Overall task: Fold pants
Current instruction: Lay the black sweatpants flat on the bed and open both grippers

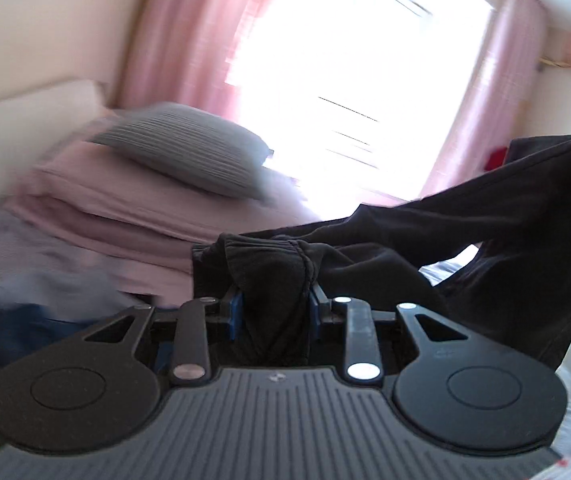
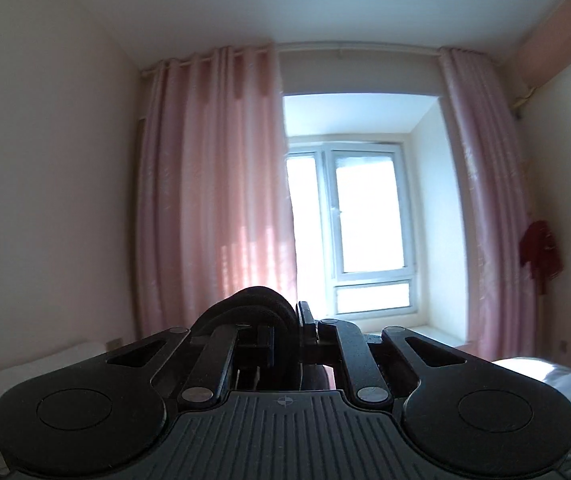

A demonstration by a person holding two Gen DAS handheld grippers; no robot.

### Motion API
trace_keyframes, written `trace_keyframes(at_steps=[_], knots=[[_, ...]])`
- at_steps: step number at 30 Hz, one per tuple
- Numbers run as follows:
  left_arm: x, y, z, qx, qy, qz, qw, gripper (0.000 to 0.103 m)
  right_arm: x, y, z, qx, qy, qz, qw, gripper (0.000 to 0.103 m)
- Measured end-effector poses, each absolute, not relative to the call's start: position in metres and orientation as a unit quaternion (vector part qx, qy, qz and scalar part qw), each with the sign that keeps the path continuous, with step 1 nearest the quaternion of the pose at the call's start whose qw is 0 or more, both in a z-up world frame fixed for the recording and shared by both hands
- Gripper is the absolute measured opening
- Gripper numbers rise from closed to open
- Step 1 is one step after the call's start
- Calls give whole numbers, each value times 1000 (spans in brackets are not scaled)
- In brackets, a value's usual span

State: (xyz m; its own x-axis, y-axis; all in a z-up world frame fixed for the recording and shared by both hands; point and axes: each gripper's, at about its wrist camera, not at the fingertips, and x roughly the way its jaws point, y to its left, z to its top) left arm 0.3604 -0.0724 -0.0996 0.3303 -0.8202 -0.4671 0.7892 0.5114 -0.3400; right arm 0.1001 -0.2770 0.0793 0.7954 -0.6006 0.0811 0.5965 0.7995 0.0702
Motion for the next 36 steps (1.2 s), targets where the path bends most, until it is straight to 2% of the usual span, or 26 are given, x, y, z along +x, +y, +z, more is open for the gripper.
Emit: trace_keyframes(at_steps=[2, 3, 4, 5, 6, 11, 14, 21, 26, 36], knots=[[321, -121, -108, -17, 357, -511, 782, 35, 56, -302, 82, 22, -11, -351, 936, 8], [299, -144, -117, -1, 394, -513, 762, 40, 42, -317, 79, 18, 42, -366, 929, 12], [280, -162, -131, 22, 426, -509, 747, 44, 30, -333, 72, 16, 117, -385, 916, 20], [258, -178, -145, 49, 450, -506, 734, 43, 16, -351, 61, 20, 202, -395, 896, 35], [236, -190, -157, 71, 462, -507, 724, 36, -1, -367, 44, 30, 276, -396, 876, 38], [151, -205, -192, 131, 504, -491, 699, 37, -104, -389, -41, 120, 426, -355, 823, 43], [114, -201, -196, 145, 520, -459, 706, 38, -124, -372, -79, 144, 463, -316, 815, 43], [68, -216, -180, 182, 512, -404, 736, 47, -123, -391, -118, 145, 507, -225, 819, 43], [41, -217, -165, 206, 492, -397, 747, 54, -133, -394, -121, 152, 490, -206, 833, 43], [42, -196, -149, 229, 466, -422, 743, 55, -138, -363, -117, 174, 472, -229, 834, 43]])
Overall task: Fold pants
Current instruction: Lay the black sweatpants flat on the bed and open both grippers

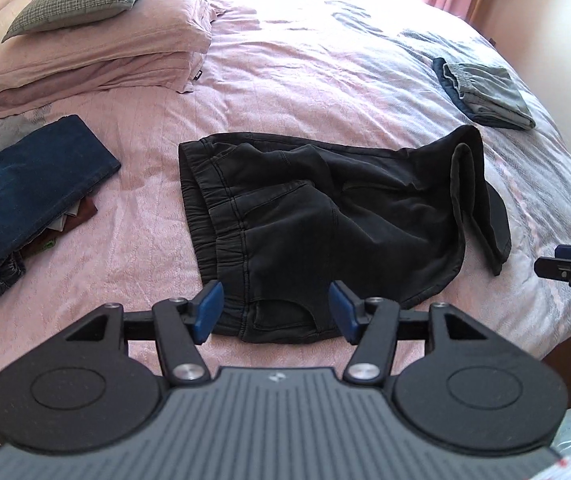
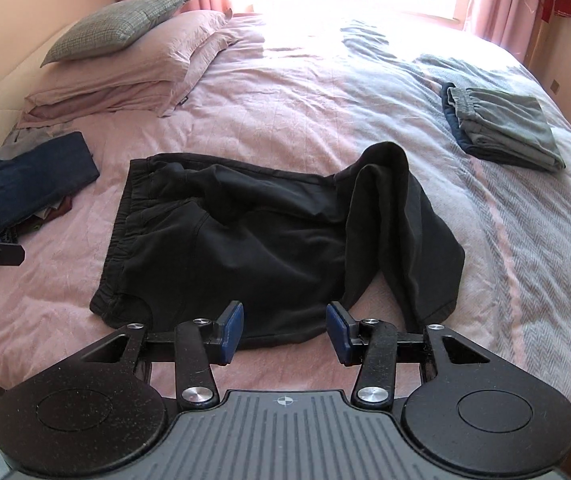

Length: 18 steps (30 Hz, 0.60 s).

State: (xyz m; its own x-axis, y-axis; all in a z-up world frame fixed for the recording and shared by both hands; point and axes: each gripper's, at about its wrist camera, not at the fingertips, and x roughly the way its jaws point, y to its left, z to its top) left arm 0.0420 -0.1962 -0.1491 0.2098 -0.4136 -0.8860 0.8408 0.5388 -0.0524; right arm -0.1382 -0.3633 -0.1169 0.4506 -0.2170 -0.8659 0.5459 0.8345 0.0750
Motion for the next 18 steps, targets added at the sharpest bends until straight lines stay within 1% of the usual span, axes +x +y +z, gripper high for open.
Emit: trace_keyframes(at_steps=[5, 10, 14, 18], knots=[[54, -180, -144, 236, 459, -440, 735, 57, -133, -334, -119, 192, 472, -244, 825, 43], [66, -166, -150, 244, 451, -450, 731, 58, -128, -309, -129, 196, 476, -262, 816, 43], [73, -155, -157, 243, 458, -444, 731, 57, -129, -303, -136, 212, 486, -268, 804, 43], [78, -152, -161, 239, 460, -433, 737, 57, -127, -310, -136, 215, 480, -274, 806, 43]])
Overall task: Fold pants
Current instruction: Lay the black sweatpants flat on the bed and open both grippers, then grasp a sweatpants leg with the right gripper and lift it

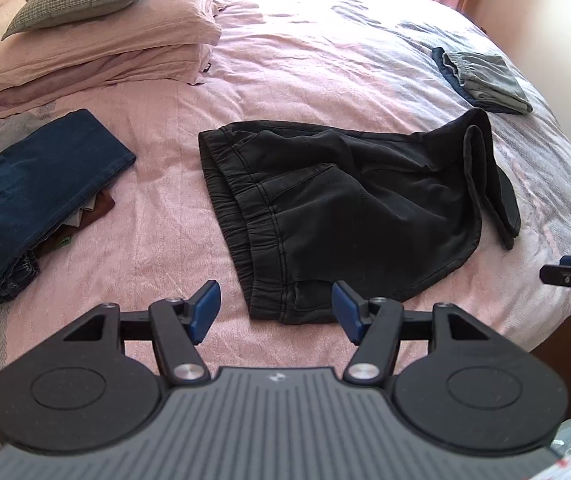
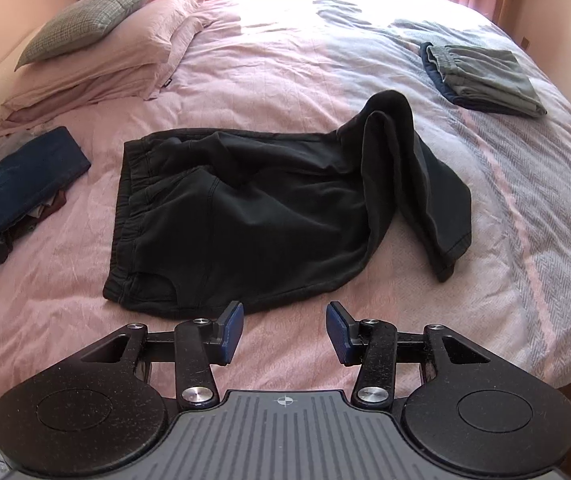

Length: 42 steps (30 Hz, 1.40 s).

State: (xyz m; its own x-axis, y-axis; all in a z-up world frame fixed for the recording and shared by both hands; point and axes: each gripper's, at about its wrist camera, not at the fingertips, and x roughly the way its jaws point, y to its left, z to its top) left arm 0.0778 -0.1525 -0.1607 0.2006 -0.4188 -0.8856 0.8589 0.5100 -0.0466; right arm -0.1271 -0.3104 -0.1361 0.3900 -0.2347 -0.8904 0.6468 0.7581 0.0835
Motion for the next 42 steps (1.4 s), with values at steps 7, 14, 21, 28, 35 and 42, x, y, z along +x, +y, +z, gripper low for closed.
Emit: trace_keyframes(at_steps=[7, 14, 21, 28, 35, 42], knots=[[84, -166, -163, 213, 461, -404, 761, 57, -123, -344, -138, 199, 482, -258, 813, 43], [73, -189, -176, 195, 482, -361, 774, 57, -139, -409, -145, 208, 490, -264, 804, 43], [63, -187, -195, 178, 506, -316, 783, 57, -147, -451, -159, 205, 492, -245, 810, 43], [90, -173, -210, 168, 509, -278, 797, 58, -107, -437, -178, 162, 492, -175, 837, 43], [142, -157, -238, 151, 513, -231, 813, 61, -33, -414, -211, 27, 487, -49, 872, 44], [182, -136, -285, 119, 531, -179, 820, 61, 53, -402, -285, 43, 499, 25, 865, 53]])
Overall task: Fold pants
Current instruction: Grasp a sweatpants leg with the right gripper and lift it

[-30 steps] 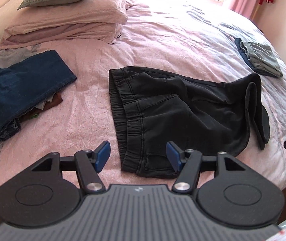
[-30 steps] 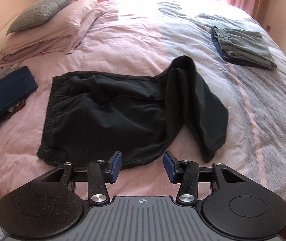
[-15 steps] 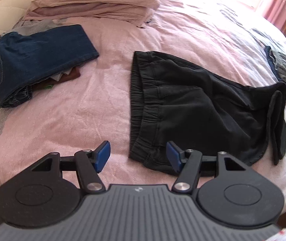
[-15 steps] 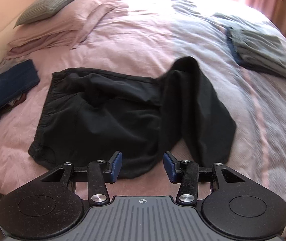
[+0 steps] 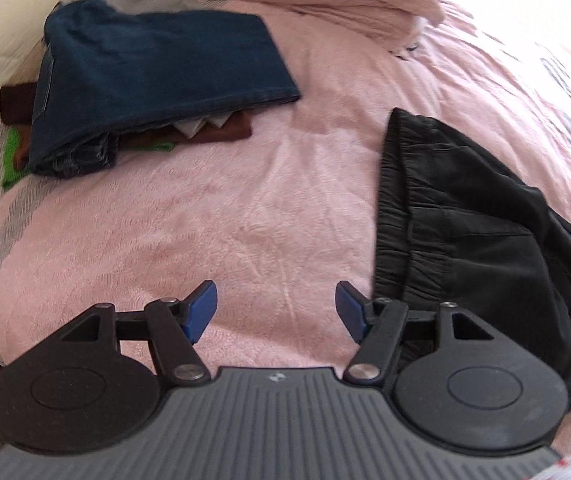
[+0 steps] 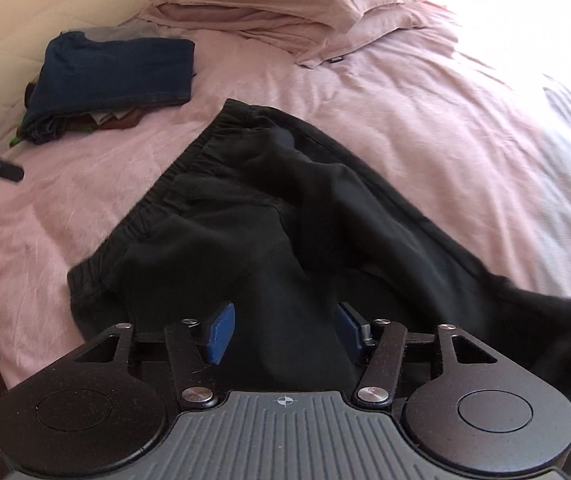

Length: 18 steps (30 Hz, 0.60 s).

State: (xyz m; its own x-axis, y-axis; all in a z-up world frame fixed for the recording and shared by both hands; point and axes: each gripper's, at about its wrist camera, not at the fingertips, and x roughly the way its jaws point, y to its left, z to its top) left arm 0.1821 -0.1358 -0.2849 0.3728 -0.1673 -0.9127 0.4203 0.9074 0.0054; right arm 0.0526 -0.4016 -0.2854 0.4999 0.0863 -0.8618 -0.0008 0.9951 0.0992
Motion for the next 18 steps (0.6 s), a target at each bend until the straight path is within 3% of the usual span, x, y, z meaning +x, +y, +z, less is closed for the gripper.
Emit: trace_keyframes(at_steps=[7, 9, 11, 18], knots=[[198, -122, -329, 111, 559, -143, 809, 61, 118, -397, -346, 82, 512, 23, 855, 54], [201, -122, -332, 108, 564, -143, 806, 61, 119, -391, -355, 85, 513, 13, 854, 26], [205, -126, -329, 109, 564, -148, 805, 61, 115, -382, -353, 69, 508, 2, 858, 12], [222, -138, -293, 103, 540, -180, 816, 61, 106, -400, -272, 196, 428, -18, 882, 4]])
